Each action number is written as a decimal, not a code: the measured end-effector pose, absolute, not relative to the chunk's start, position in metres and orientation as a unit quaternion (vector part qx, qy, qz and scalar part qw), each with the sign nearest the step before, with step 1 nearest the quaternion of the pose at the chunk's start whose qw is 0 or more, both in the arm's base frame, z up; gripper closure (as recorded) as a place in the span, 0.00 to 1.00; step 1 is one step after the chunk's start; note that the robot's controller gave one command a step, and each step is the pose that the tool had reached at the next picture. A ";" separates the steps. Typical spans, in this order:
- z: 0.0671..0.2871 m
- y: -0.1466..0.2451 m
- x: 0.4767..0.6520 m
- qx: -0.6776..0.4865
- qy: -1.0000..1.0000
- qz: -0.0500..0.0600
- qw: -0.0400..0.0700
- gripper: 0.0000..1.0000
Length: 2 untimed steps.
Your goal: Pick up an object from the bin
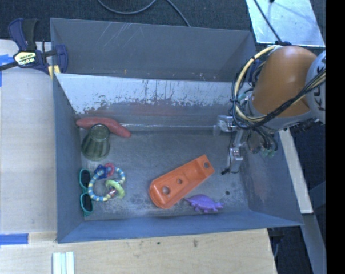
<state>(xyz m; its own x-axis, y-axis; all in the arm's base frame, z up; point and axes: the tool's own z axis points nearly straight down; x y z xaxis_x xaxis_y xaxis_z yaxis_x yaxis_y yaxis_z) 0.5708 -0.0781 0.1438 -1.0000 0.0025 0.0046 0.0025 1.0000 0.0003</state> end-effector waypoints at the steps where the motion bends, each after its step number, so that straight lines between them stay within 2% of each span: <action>1: 0.148 -0.078 0.572 -0.001 -1.000 0.000 -0.002 0.00; 2: 0.122 -0.069 0.579 0.021 -1.000 0.001 -0.005 0.00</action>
Offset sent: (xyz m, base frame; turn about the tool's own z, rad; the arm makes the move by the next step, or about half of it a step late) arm 0.0112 0.0286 -0.0738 -0.1158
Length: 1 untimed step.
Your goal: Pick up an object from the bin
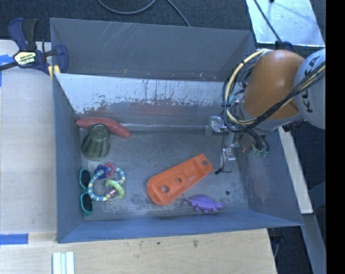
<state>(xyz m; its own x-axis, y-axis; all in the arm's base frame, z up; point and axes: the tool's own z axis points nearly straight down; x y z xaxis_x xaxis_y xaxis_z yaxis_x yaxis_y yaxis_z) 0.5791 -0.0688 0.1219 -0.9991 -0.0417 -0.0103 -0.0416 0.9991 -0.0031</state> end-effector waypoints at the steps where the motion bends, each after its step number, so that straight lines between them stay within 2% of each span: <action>1: 0.089 -0.047 0.560 -0.094 0.996 0.000 0.001 0.00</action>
Offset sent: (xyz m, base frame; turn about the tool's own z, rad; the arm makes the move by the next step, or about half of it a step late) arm -0.0259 0.0266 -0.0519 -0.4970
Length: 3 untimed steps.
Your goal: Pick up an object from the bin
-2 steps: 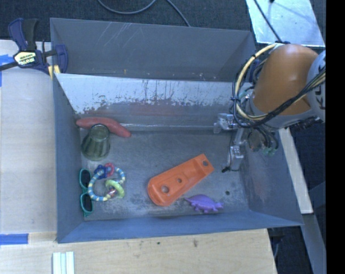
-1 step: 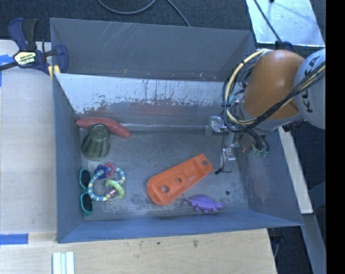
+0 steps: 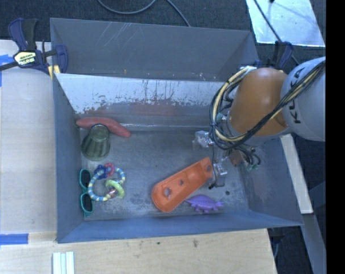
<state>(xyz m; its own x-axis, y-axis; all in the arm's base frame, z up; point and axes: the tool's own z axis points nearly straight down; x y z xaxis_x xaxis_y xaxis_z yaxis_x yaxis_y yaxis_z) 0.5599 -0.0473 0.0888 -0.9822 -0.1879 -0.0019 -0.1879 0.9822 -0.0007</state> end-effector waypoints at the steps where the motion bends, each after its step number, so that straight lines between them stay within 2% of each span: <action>1: 0.071 -0.042 0.555 -0.265 0.964 -0.003 0.007 1.00; 2: 0.071 -0.042 0.555 -0.265 0.964 -0.003 0.007 1.00; 3: 0.216 -0.052 0.550 -0.585 0.811 -0.008 0.009 1.00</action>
Offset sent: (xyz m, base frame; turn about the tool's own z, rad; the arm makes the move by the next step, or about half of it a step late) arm 0.0000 0.0000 0.0000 0.0000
